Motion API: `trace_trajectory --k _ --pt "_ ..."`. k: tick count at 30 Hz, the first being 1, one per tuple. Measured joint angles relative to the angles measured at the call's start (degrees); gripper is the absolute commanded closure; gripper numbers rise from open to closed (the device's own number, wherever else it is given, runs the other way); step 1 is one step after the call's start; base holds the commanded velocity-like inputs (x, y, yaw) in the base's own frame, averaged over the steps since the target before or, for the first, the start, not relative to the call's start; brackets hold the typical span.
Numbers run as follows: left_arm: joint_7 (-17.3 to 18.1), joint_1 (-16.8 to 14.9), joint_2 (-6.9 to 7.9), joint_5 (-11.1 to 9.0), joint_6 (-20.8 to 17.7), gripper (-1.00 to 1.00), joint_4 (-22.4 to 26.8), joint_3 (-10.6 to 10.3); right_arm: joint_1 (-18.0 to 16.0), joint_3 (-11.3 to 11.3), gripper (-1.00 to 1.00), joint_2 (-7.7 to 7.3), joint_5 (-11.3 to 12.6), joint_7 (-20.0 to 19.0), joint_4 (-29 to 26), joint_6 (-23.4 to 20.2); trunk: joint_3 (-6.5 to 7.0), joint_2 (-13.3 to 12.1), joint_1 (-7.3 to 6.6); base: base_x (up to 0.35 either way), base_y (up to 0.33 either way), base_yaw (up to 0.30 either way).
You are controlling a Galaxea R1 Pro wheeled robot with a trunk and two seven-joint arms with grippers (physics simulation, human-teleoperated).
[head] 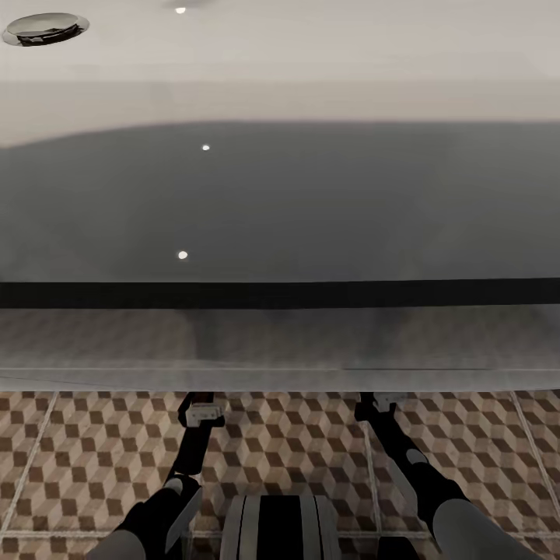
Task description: Take the four mousetraps from the cabinet in the bathroom and place them on the bathroom floor. Make sure all four end up on the same floor surface, and ensure that at least two of them are either under or directly next to the same bathroom sink.
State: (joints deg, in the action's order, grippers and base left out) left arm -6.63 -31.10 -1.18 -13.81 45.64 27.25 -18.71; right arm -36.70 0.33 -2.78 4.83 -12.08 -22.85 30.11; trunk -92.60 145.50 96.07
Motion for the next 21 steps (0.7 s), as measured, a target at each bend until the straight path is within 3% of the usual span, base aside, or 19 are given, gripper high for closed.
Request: trace_trajectory --k 10,14,21 --pt "-0.22 -0.83 0.33 -0.01 -8.91 1.0 -0.65 0.3 -0.11 0.06 1.0 -0.01 -0.05 0.1 0.27 -0.15 0.0 0.0 0.0 0.0 0.0 0.0" --pt "-0.28 -0.85 0.21 -0.05 -9.79 1.0 -1.07 1.13 -0.12 0.14 1.0 -0.01 -0.11 0.42 0.68 -0.69 0.0 0.0 0.0 0.0 0.0 0.0" --pt "-0.16 -0.85 0.08 -0.09 -10.39 1.0 -2.43 2.99 -0.12 0.38 1.0 -0.01 -0.94 2.0 2.27 -7.21 0.0 0.0 0.0 0.0 0.0 0.0"
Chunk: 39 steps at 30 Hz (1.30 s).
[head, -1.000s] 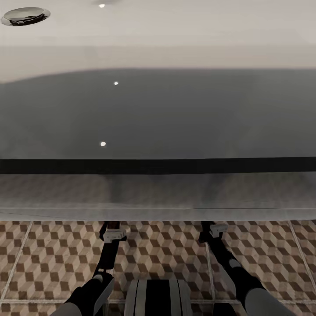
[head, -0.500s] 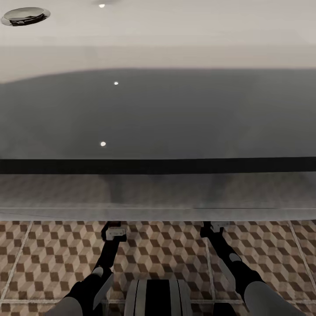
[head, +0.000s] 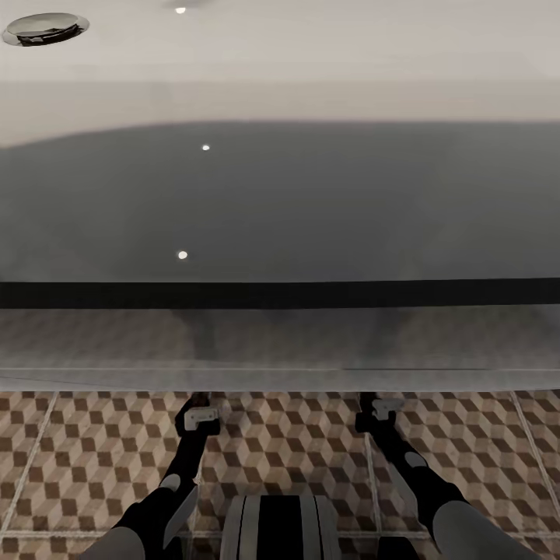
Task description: Take the four mousetraps from the cabinet in the bathroom and place them on the bathroom floor. Make sure all four end up on the same floor surface, and ensure that at least two of them are either under or directly next to the same bathroom sink.
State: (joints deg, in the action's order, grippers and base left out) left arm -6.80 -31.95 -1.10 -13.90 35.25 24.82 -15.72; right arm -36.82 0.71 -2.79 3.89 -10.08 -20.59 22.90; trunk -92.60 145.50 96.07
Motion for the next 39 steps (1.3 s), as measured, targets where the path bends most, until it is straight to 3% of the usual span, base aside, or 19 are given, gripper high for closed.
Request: trace_trajectory --k 7,10,22,30,39 --pt "-0.24 0.0 0.0 -0.01 -9.48 1.0 0.52 1.69 0.01 -0.05 1.0 0.0 -0.52 0.26 0.13 -1.39 0.0 0.0 0.0 0.0 0.0 0.0" --pt "-0.25 0.0 -0.12 -0.02 -11.1 1.0 1.15 2.16 -0.02 -0.06 1.0 0.0 -0.58 0.5 0.02 -1.52 0.0 0.0 0.0 0.0 0.0 0.0" --pt "-0.19 0.0 -0.13 -0.08 -12.07 1.0 1.69 2.41 -0.07 -0.05 1.0 0.0 -1.28 2.56 -0.12 -1.71 0.0 0.0 0.0 0.0 0.0 0.0" --pt "-0.05 0.0 -0.26 -0.15 -13.63 1.0 3.08 2.49 -0.15 -0.05 1.0 -0.09 -1.6 2.57 -0.41 -7.92 0.0 0.0 0.0 0.0 0.0 0.0" --pt "-0.1 0.0 -0.12 -0.2 -15.13 1.0 3.18 3.44 -0.16 -0.12 1.0 -0.93 -1.65 2.57 -0.85 -8.79 0.0 0.0 0.0 0.0 0.0 0.0"
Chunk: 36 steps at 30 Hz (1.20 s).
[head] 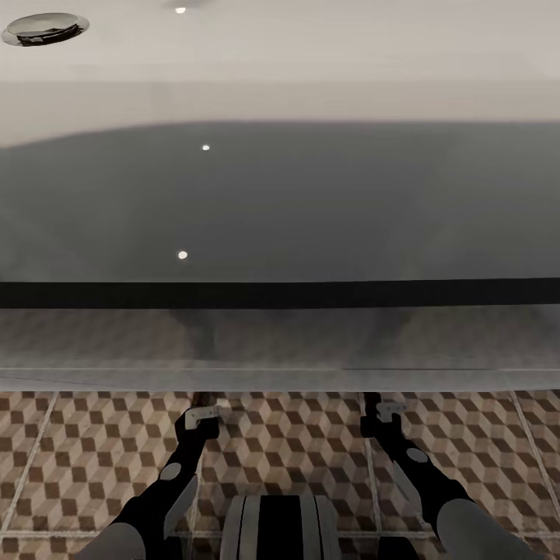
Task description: Take the four mousetraps from the cabinet in the bathroom and place them on the bathroom floor. Make sure all four end up on the same floor surface, and ensure that at least two of them are either under or directly next to the same bathroom sink.
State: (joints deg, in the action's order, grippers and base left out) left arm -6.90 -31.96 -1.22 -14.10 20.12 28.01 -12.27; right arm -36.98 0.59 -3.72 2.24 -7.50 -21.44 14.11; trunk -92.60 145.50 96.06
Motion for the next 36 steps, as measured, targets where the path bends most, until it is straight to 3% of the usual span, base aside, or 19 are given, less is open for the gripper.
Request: trace_trajectory --k 6,10,19,27,36 --pt "0.35 0.0 0.1 -0.07 0.09 1.0 -0.03 3.4 0.0 -0.1 1.0 -0.76 0.0 0.01 -0.16 0.05 0.0 0.0 0.0 0.0 0.0 0.0" --pt "0.5 0.0 0.06 -0.07 -0.09 1.0 -0.03 4.34 0.0 -0.2 1.0 -1.46 0.02 0.02 -0.27 0.09 0.0 0.0 0.0 0.0 0.0 0.0" --pt "0.54 -0.04 -0.17 -0.07 -0.38 1.0 0.05 4.58 -0.32 -0.25 1.0 -1.79 0.13 0.02 -2.01 -0.21 0.0 0.0 0.0 0.0 0.0 0.0" --pt "0.45 -0.1 -0.24 -0.01 -4.64 1.0 2.05 4.58 -1.25 -0.25 1.0 -1.85 0.23 0.03 -2.25 -0.65 0.0 0.0 0.0 0.0 0.0 0.0" --pt "0.24 -0.15 -0.23 0.02 -5.61 1.0 2.68 4.58 -1.4 -0.21 1.0 -1.84 0.05 0.0 -2.21 -0.25 0.0 0.0 0.0 0.0 0.0 0.0"
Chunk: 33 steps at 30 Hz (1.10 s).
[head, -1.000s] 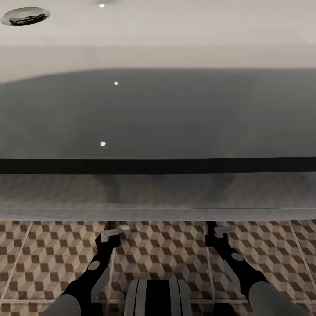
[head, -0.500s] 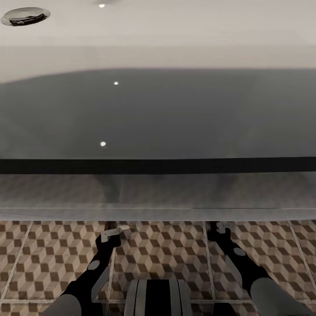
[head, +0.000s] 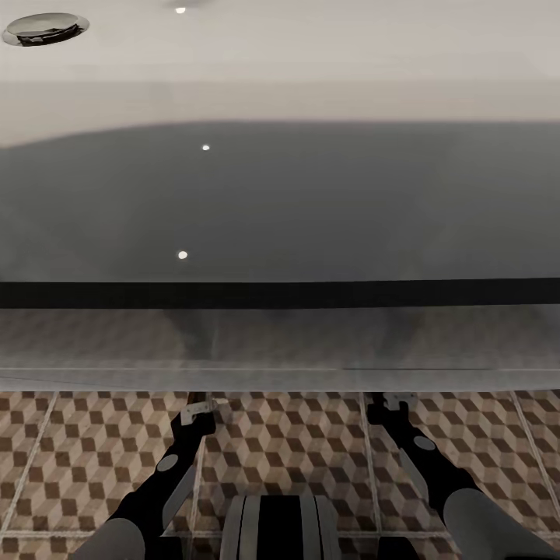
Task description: Take the four mousetraps from the cabinet in the bathroom and place them on the bathroom floor. Make sure all four end up on the same floor surface, and ensure that at least two of them are either under or directly next to the same bathroom sink.
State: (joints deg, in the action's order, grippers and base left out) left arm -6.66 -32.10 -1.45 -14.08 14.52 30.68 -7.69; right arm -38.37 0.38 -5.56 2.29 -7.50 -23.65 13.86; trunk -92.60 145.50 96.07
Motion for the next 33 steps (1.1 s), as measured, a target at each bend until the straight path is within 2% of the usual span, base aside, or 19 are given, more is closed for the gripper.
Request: trace_trajectory --k 33 --pt "-0.17 0.01 0.03 0.01 0.1 1.0 0.02 0.0 -0.01 0.25 1.0 0.05 -0.25 -0.87 0.12 0.21 0.0 0.0 0.0 0.0 0.0 0.0"
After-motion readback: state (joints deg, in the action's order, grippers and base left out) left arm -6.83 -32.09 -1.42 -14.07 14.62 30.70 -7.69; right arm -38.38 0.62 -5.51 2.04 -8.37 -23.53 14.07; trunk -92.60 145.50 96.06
